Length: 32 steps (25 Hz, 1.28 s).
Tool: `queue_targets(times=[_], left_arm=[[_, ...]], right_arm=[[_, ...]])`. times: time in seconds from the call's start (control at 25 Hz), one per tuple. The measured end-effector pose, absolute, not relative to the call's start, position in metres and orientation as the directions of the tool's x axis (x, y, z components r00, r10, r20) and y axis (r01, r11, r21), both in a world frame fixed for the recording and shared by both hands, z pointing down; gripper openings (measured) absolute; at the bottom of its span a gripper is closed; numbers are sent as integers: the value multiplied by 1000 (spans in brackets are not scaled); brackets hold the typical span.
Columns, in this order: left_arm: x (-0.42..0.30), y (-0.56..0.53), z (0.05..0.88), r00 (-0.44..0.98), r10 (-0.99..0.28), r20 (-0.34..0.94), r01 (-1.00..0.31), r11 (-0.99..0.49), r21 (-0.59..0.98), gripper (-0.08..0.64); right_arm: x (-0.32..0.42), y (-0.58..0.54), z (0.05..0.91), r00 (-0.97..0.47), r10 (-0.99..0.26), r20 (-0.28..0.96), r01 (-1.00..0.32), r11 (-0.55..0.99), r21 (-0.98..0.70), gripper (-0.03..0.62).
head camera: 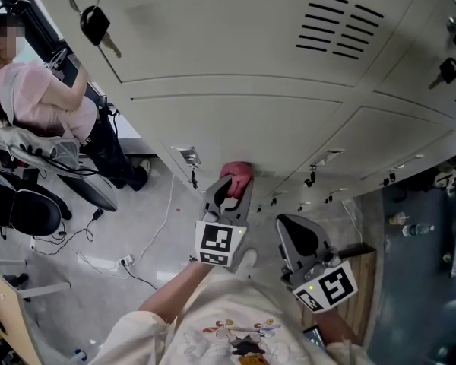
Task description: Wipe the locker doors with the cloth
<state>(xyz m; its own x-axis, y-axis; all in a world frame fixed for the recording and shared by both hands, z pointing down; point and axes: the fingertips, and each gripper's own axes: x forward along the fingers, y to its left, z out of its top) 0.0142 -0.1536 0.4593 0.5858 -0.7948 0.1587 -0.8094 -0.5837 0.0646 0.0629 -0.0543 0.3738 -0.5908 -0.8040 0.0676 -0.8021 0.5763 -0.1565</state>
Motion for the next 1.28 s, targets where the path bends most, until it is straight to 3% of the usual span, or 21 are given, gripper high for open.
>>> queue_targets(times=[1.28], left_arm=[[96,-147,472,712,-679,181,-694,-720,28,109]], right_arm=[[86,-46,375,-557,-828,67,-824,542,-166,6]])
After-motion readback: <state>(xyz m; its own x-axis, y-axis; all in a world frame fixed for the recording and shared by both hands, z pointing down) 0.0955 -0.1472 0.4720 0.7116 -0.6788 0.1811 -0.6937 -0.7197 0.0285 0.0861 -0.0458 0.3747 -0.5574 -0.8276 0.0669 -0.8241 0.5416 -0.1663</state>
